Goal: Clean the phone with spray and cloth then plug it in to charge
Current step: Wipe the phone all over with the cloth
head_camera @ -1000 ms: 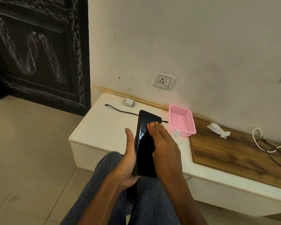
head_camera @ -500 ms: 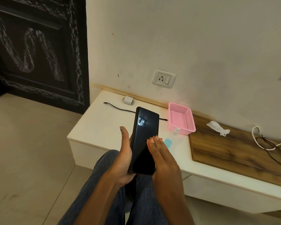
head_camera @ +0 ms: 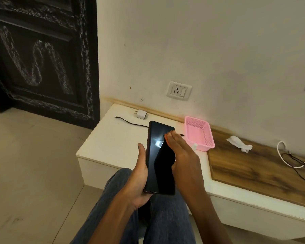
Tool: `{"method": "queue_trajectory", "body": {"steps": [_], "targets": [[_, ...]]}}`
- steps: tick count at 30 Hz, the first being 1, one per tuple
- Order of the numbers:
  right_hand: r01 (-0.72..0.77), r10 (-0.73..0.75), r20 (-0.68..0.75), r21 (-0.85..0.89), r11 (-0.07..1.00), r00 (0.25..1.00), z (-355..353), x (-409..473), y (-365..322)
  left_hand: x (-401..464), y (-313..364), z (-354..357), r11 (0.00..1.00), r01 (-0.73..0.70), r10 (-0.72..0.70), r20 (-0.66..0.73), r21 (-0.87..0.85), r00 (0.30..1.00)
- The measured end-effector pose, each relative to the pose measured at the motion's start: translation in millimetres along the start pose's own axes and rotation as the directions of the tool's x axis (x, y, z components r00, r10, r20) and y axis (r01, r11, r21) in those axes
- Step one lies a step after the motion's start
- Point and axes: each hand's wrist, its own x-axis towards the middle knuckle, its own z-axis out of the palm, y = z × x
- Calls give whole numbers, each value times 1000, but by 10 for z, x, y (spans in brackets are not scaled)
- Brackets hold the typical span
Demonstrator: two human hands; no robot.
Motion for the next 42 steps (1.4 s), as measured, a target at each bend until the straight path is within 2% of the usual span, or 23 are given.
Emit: {"method": "queue_trajectory", "body": {"steps": [8,17,24,28,32,38,42], "targets": [[120,-120,23,-17,993,993,53,-609,35,20,11,-47,997,-14,13,-13,-74,1000],[1,1,29,-82,997,1000,36,-129,44,18,-10,-3,997,-20,19,-13,-76,1000],[141,-141,21,24,990,990,162,-564,35,1,83,-118,991,-72,65,-64,-110,996],[161,-160,-21,37,986,987,208,-780,70,32,71,-165,986,-63,51,-79,-153,996],[142,-142,-32,-24,990,989,124,-613,-18,39,54,-155,984,-60,48,-72,-169,996],[79,-76,44,-78,994,996,156,-190,1,13,61,-125,989,-71,59,-99,-131,993],[117,-113,51,-80,990,992,170,-212,-67,6,87,-147,982,-98,83,-95,-163,992]]}}
